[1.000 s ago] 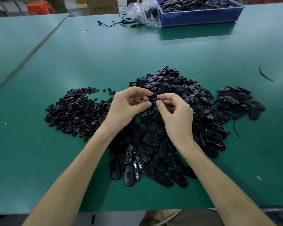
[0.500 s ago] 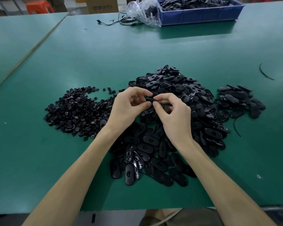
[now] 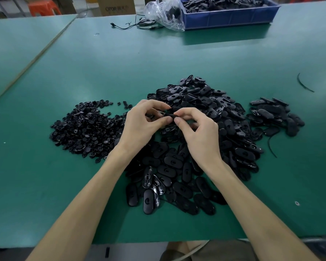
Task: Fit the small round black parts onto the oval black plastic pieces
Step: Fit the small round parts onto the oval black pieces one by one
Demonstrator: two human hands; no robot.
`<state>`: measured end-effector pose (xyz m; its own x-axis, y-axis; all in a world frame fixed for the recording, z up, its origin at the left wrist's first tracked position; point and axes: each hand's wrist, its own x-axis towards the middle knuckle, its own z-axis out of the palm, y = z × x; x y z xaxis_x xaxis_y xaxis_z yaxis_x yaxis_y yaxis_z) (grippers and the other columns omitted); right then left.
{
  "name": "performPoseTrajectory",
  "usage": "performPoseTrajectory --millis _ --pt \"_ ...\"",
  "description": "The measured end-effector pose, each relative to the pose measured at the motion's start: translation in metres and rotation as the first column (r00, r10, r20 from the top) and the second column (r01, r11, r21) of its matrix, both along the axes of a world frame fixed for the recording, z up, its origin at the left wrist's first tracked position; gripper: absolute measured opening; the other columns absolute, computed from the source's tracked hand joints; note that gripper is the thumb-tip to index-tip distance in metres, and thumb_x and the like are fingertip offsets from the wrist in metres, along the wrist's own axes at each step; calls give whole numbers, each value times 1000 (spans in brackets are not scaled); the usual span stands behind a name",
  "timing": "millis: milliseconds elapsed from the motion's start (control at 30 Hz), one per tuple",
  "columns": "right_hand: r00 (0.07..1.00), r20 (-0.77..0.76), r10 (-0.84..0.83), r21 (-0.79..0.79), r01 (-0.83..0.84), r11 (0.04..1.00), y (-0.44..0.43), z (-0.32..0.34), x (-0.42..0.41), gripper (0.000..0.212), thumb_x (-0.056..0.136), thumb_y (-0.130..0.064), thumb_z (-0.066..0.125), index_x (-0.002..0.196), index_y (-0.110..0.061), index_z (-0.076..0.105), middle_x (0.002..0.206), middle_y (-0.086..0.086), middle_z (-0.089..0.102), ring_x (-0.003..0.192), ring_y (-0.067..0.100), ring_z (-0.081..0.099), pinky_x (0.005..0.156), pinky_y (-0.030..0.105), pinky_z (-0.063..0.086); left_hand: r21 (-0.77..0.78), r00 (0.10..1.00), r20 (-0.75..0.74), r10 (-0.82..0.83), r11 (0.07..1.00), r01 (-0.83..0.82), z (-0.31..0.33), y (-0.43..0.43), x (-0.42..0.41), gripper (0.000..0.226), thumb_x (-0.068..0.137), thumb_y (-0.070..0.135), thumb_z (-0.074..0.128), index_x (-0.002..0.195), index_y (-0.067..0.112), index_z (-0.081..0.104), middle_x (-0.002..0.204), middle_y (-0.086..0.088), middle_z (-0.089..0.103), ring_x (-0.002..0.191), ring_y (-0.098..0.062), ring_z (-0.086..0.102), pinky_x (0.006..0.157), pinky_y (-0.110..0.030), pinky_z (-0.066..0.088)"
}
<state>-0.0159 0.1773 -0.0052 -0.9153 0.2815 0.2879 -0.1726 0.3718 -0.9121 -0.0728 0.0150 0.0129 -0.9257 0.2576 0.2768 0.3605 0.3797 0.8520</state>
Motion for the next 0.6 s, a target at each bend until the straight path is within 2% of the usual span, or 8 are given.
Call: performPoseTrajectory --millis 67,133,233,300,400,500,600 --pt "1000 -11 9 -10 -9 1000 0 0 0 12 98 -16 73 106 -25 75 95 -9 75 97 10 69 83 26 54 28 998 45 -38 999 36 1 -1 -1 20 86 17 84 105 19 78 96 4 77 79 -7 72 68 -32 56" --pt "1000 -24 14 -20 -15 1000 1 1 1 11 98 -16 72 106 -23 74 96 -9 75 98 10 70 85 28 56 89 994 77 -82 993 75 1 0 0 17 88 12 81 105 11 78 96 -3 79 85 -18 75 80 -33 61" --pt "999 -41 21 -63 -24 998 1 2 1 10 98 -14 72 105 -21 73 96 -9 75 96 9 71 84 26 57 176 990 86 -109 980 93 1 1 0 17 87 9 82 103 7 78 92 -4 79 78 -13 74 76 -23 57" --pt "999 -47 27 -78 -31 996 1 3 1 9 98 -16 73 105 -21 73 96 -9 75 95 9 71 83 25 56 217 988 98 -116 972 93 2 0 -1 18 86 9 83 103 8 78 95 -3 79 82 -9 73 76 -18 55" --pt "999 -40 36 -81 -39 996 0 4 2 7 96 -22 75 103 -22 72 97 -10 74 95 10 70 81 21 54 311 975 178 -134 948 73 2 0 -1 22 85 13 84 107 12 78 94 -2 77 83 -11 70 73 -22 54" --pt "999 -1 48 -62 -48 997 -1 4 4 11 93 -30 79 96 -27 68 95 -11 72 84 10 66 74 17 50 440 950 258 -178 896 48 1 1 -1 31 80 20 86 108 12 77 85 3 69 80 -12 64 73 -24 53" --pt "998 21 64 -70 -63 996 -2 4 5 17 91 -34 81 90 -29 65 91 -10 70 76 11 62 69 16 45 492 926 289 -243 867 74 0 1 -1 28 80 24 85 106 15 77 88 -4 69 79 -17 64 79 -29 56"
